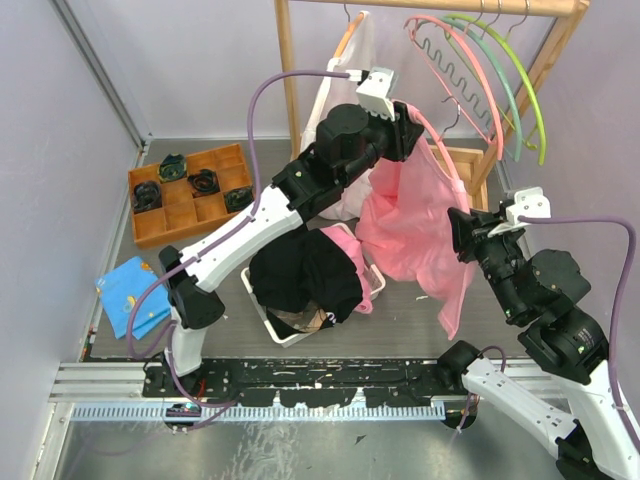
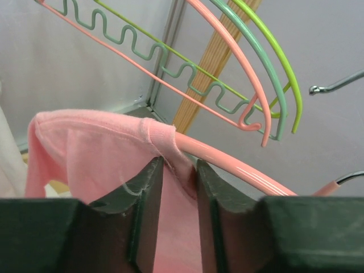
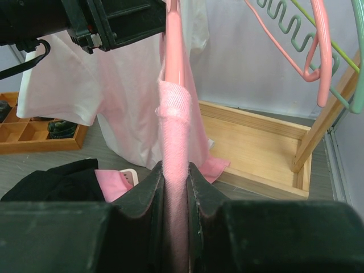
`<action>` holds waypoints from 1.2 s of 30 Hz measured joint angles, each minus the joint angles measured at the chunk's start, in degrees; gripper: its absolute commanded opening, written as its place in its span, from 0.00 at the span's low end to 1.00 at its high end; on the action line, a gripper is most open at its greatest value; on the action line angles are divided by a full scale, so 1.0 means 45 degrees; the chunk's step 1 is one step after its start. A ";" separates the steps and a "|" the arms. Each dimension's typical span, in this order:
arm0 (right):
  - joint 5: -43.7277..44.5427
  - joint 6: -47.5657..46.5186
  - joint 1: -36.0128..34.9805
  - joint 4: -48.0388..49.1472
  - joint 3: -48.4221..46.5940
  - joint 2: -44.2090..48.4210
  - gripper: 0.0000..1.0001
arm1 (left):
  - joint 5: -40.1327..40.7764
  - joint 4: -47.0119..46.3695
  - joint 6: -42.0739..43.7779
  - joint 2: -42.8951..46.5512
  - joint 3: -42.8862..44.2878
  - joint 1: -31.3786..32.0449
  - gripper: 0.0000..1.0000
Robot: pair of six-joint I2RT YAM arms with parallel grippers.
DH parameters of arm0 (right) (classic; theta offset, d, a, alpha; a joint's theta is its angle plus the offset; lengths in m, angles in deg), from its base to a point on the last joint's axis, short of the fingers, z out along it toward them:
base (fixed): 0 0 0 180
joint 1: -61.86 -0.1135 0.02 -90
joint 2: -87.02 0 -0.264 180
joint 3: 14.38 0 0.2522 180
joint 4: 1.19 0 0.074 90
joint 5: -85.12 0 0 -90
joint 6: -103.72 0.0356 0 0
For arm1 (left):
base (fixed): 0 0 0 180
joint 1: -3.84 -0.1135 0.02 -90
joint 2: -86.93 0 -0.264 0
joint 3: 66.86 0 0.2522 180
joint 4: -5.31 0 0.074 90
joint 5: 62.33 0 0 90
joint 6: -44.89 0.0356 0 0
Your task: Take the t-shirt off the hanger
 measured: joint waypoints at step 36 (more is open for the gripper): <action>0.0345 -0.0291 0.0000 0.0583 0.0000 -0.0461 0.01 | -0.1200 0.0112 0.1234 0.3531 -0.4031 0.1520 0.92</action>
